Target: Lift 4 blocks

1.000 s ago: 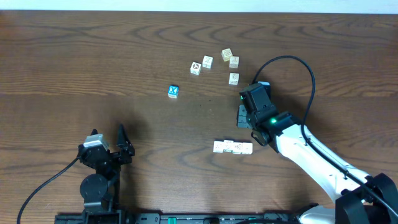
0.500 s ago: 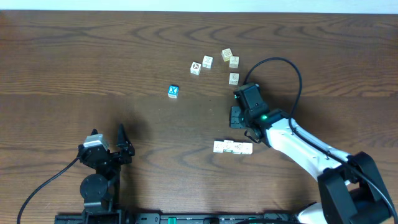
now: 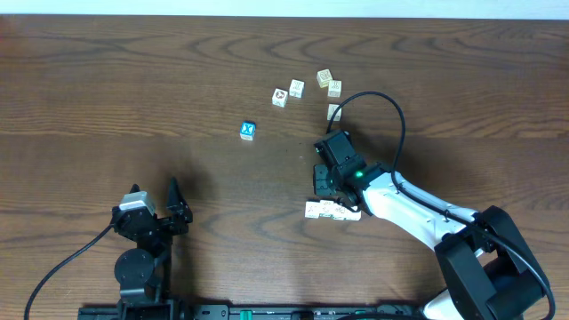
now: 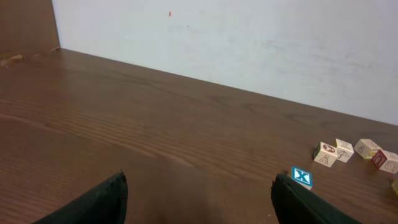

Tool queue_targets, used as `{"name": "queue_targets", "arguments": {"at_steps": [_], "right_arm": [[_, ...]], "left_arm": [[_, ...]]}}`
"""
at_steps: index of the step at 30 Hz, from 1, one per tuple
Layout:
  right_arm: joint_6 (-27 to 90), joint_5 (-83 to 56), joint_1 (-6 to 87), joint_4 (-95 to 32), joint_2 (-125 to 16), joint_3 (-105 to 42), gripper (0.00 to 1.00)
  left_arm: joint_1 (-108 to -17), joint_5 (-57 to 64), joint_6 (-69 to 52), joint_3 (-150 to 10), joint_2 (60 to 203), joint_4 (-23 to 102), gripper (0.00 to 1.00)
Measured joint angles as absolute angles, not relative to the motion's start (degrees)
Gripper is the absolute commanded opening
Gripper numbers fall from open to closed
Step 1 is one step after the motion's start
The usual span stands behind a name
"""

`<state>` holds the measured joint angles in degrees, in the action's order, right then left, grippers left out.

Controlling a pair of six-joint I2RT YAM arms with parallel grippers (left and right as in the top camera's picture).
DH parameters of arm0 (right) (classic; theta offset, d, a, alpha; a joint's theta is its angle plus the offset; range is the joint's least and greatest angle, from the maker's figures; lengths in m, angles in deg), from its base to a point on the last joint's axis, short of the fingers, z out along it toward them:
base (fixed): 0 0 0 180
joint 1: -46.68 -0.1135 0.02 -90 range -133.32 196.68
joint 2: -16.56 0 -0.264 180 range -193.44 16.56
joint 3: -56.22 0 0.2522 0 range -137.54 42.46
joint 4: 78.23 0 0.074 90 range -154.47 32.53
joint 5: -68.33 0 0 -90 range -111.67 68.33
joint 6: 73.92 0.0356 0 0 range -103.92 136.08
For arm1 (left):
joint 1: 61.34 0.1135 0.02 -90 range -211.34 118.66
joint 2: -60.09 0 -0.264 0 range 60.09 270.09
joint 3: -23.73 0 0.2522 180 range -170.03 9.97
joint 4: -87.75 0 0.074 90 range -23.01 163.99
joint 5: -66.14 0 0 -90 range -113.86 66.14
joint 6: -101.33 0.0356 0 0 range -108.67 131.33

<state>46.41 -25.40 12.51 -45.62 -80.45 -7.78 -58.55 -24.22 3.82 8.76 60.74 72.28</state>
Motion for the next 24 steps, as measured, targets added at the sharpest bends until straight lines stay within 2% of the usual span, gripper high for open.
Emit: {"name": "queue_targets", "arguments": {"at_steps": [13,24], "right_arm": [[46.41,-25.02,12.4,-41.75,-80.45,-7.78,0.01],[46.48,-24.52,8.86,-41.57,-80.45,-7.78,0.01]], "left_arm": [[-58.55,-24.22,3.84,8.76,60.74,72.28,0.75],[-58.55,-24.22,3.82,8.76,60.74,72.28,0.74]]}}
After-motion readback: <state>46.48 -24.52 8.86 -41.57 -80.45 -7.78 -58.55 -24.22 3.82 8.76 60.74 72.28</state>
